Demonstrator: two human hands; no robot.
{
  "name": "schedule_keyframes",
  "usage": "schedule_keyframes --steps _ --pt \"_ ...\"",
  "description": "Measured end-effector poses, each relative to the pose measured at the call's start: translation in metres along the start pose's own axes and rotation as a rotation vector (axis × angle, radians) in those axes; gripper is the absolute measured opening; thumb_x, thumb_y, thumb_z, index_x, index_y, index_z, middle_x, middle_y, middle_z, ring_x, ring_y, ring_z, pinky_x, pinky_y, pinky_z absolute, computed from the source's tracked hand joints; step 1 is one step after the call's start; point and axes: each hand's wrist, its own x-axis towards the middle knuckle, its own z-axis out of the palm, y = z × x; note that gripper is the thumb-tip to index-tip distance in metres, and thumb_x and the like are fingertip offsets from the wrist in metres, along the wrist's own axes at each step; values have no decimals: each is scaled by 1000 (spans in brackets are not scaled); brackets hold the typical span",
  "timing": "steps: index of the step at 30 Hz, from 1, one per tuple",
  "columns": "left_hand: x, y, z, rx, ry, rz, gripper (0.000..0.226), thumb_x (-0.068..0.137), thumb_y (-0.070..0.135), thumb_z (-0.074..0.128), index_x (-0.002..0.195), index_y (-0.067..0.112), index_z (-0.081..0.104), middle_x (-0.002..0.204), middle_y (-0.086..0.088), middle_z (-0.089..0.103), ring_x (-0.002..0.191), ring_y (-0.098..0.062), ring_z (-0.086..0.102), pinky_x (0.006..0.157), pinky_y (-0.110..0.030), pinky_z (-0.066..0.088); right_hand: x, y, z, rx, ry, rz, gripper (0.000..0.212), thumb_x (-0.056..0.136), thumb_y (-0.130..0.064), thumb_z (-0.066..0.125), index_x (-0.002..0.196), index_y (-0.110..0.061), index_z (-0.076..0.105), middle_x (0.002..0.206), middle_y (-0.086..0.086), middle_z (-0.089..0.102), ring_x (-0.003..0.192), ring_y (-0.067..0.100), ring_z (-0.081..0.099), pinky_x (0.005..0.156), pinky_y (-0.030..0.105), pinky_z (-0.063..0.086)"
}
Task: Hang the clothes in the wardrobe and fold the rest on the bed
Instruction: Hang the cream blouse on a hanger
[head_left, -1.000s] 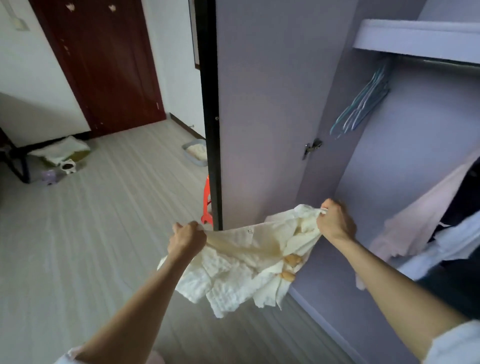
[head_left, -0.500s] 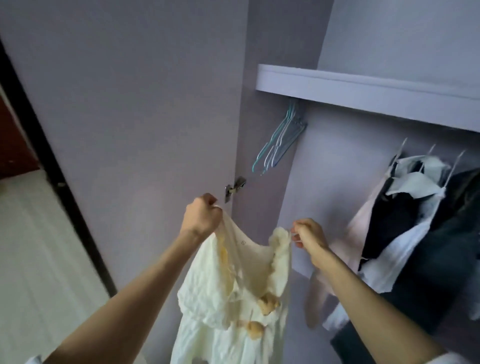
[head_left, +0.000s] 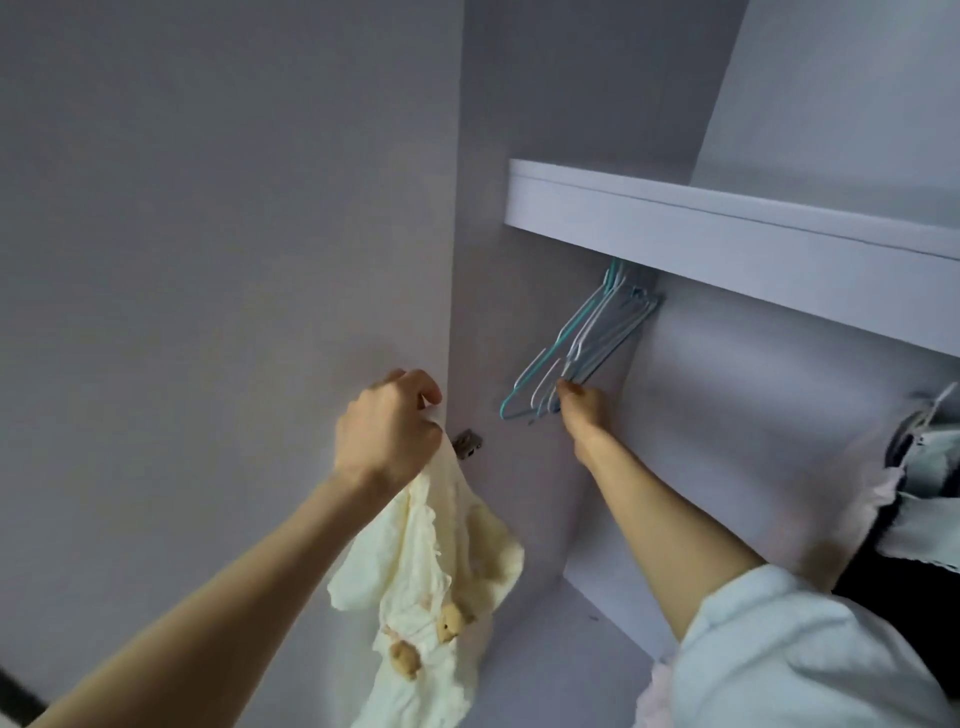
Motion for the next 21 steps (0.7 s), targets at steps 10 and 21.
schedule_keyframes --steps 10,21 --pt "13 -2 7 31 -50 -21 35 74 7 51 98 27 66 104 4 65 95 -27 59 76 -33 46 9 4 0 77 180 -81 22 91 -9 55 72 -1 61 69 11 51 68 21 44 63 28 33" --pt "0 -19 8 322 -483 -134 29 83 14 49 107 20 63 93 -2 59 84 -25 57 68 -30 46 -23 9 -36 39 250 -112 28 91 -9 55 64 -10 47 71 16 50 69 28 48 66 44 45"
